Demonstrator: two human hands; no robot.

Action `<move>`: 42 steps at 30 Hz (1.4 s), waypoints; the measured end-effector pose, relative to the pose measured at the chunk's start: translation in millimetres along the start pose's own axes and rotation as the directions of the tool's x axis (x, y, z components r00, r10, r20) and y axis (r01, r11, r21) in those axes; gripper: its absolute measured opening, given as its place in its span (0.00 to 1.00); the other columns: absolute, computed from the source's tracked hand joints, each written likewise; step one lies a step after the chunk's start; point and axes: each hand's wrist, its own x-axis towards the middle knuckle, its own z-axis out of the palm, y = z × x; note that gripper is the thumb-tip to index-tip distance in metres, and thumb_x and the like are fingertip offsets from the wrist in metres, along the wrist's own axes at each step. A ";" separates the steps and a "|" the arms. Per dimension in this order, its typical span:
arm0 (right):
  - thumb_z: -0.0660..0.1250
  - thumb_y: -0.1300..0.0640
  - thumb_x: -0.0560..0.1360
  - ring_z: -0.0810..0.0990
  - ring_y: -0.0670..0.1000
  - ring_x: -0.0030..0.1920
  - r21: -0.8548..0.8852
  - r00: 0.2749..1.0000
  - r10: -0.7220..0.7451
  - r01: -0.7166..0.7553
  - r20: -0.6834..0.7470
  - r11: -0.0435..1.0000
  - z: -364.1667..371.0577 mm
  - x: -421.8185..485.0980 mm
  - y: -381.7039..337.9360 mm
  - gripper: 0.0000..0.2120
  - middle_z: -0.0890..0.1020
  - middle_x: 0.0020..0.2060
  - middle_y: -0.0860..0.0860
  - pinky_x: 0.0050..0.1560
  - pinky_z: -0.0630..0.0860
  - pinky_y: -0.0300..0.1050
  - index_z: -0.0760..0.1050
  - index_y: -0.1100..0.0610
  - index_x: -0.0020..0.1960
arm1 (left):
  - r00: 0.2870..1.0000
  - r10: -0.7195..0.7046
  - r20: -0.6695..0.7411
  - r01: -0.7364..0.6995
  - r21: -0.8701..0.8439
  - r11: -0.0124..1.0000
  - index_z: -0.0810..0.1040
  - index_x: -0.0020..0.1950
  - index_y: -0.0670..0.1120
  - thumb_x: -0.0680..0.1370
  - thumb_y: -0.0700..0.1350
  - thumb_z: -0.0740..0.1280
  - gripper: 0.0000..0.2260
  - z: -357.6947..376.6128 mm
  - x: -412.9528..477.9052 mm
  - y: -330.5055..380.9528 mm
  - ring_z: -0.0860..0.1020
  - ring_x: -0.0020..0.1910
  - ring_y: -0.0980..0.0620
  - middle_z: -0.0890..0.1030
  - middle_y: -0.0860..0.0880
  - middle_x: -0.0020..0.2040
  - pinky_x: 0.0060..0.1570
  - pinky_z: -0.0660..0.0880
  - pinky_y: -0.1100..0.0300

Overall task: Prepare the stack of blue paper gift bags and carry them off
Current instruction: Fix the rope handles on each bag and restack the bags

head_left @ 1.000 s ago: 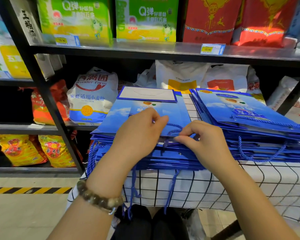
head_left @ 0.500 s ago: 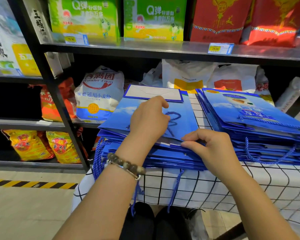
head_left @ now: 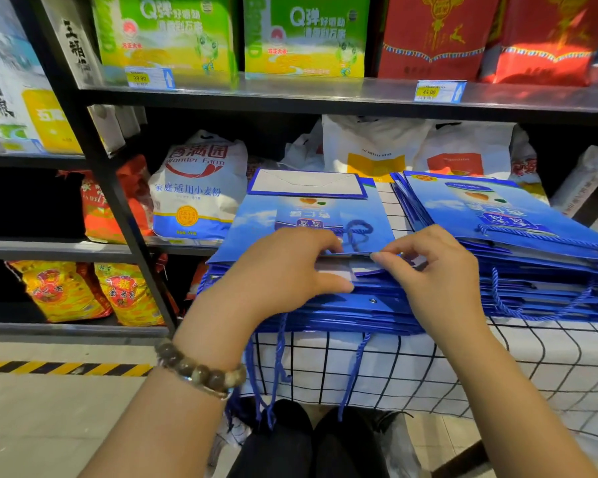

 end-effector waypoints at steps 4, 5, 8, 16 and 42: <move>0.73 0.56 0.69 0.72 0.37 0.38 -0.055 0.997 -0.012 0.008 -0.077 0.998 3.5 5.6 -3.5 0.02 0.74 0.37 0.49 0.40 0.64 0.24 0.80 0.53 0.38 | 0.990 0.110 -0.088 -0.073 0.346 0.935 0.69 0.65 0.54 0.75 0.60 0.62 0.21 12.9 -2.3 4.4 0.74 0.57 0.47 0.78 0.51 0.59 0.46 0.70 0.55; 0.73 0.55 0.68 0.71 0.35 0.38 -0.058 0.996 -0.008 0.003 -0.092 0.998 3.3 6.3 -3.8 0.03 0.73 0.36 0.48 0.40 0.64 0.24 0.80 0.53 0.38 | 0.984 0.148 -0.100 -0.096 0.405 0.909 0.68 0.65 0.53 0.77 0.60 0.59 0.20 12.8 -1.8 4.7 0.75 0.56 0.46 0.78 0.49 0.58 0.44 0.68 0.55; 0.73 0.52 0.68 0.70 0.37 0.34 0.017 0.964 0.015 -0.011 -0.267 1.000 1.1 4.3 -7.0 0.07 0.71 0.32 0.44 0.37 0.65 0.28 0.75 0.50 0.37 | 0.949 0.276 -0.154 -0.153 0.539 0.828 0.69 0.62 0.50 0.81 0.55 0.51 0.15 10.1 -0.4 9.3 0.76 0.45 0.42 0.80 0.46 0.50 0.36 0.63 0.56; 0.66 0.51 0.69 0.75 0.34 0.53 0.310 0.989 -0.080 0.037 0.128 0.950 22.4 -3.1 -44.5 0.20 0.78 0.53 0.38 0.50 0.71 0.27 0.72 0.46 0.61 | 0.624 0.232 -0.746 -0.276 0.067 0.959 0.78 0.54 0.43 0.78 0.44 0.58 0.12 -0.4 -0.8 28.0 0.77 0.36 0.40 0.82 0.42 0.38 0.31 0.66 0.56; 0.70 0.40 0.66 0.76 0.51 0.45 -0.295 0.913 0.033 0.097 0.406 0.950 -6.0 11.5 -34.5 0.17 0.78 0.41 0.48 0.48 0.74 0.48 0.78 0.53 0.44 | 0.711 -0.626 -0.321 -0.259 -0.947 0.191 0.71 0.52 0.40 0.79 0.35 0.60 0.03 30.3 -11.8 12.1 0.80 0.42 0.53 0.78 0.46 0.43 0.39 0.80 0.64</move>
